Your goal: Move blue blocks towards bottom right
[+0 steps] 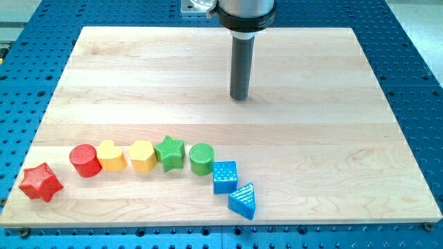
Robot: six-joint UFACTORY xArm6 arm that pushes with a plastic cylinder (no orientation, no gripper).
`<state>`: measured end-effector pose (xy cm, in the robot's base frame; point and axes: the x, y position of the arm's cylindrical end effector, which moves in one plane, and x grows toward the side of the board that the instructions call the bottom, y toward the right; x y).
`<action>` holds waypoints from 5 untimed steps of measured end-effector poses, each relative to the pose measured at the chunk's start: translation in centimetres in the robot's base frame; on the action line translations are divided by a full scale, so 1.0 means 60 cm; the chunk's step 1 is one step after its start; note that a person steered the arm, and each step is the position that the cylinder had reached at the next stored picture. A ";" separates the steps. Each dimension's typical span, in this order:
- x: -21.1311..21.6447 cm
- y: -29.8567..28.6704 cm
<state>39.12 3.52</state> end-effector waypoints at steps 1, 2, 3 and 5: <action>0.000 0.000; 0.002 0.000; 0.005 0.006; 0.075 -0.006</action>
<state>43.62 3.14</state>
